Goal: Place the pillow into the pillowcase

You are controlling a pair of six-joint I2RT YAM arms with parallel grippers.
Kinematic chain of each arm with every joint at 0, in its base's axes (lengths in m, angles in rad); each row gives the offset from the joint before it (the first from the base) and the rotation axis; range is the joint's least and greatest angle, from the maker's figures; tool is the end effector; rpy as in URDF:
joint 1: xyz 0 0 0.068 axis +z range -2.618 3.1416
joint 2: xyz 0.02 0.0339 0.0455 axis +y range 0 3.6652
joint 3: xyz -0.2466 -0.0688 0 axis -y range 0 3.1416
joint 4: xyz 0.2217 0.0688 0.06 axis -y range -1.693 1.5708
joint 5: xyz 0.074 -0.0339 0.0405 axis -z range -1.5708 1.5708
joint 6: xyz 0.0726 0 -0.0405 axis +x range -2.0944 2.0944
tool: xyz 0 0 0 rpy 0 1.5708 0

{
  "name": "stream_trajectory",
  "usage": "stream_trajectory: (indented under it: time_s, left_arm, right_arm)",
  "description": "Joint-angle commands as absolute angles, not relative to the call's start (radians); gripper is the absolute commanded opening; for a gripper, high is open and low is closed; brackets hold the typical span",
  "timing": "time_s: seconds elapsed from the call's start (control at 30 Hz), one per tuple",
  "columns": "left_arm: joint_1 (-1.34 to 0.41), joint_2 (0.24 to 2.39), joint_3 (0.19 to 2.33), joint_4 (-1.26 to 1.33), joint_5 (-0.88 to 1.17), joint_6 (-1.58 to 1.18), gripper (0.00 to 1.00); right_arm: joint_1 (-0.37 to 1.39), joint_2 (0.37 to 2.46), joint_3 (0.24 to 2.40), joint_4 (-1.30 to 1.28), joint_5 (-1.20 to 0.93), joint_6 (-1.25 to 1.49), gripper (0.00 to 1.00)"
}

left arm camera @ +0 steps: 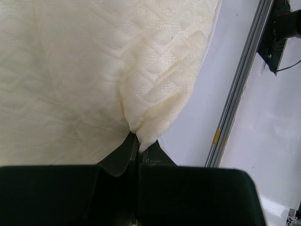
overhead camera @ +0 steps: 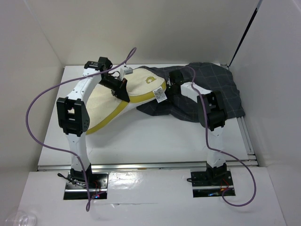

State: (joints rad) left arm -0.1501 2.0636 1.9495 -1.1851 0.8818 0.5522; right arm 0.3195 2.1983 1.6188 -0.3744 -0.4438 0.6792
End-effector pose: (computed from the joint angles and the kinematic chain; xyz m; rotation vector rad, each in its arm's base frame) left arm 0.3832 -0.1146 0.2494 1.0108 2.2909 -1.0872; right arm 0.4306 0.1753 0.1281 0.2873 2.6474 0.9313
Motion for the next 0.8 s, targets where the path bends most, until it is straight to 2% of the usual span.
stream_trajectory:
  time_s: [0.0,0.13,0.2,0.23,0.27,0.33,0.37,0.6,0.77]
  left_arm:
    - [-0.149,2.036,1.940,-1.206,0.979,0.532,0.00]
    - [-0.158,2.048,1.968,-1.193,0.979,0.514,0.00]
    - [-0.167,2.060,1.979,-1.193,0.979,0.514,0.00]
    - [-0.167,2.060,1.979,-1.203,0.979,0.514,0.00]
    - [-0.167,2.060,1.979,-1.203,0.979,0.514,0.00]
    - [-0.167,2.060,1.979,-1.203,0.968,0.514,0.00]
    - [-0.167,2.060,1.979,-1.203,0.968,0.514,0.00]
    - [-0.167,2.042,1.944,-1.154,0.939,0.493,0.00]
    - [-0.167,2.051,1.917,-1.106,0.928,0.459,0.00]
  right_arm:
    - [0.328,2.194,1.677,-0.330,-0.472,0.678,0.65]
    - [0.328,2.194,1.666,-0.330,-0.463,0.687,0.63]
    - [0.328,2.194,1.666,-0.321,-0.463,0.687,0.51]
    - [0.328,2.206,1.666,-0.321,-0.474,0.687,0.43]
    - [0.328,2.206,1.675,-0.321,-0.474,0.687,0.23]
    - [0.328,2.227,1.686,-0.321,-0.485,0.687,0.06]
    - [0.328,2.227,1.700,-0.321,-0.485,0.678,0.00]
    - [0.318,2.189,1.721,-0.394,-0.577,0.617,0.00]
    - [0.265,2.056,1.608,-0.529,-0.620,0.450,0.00]
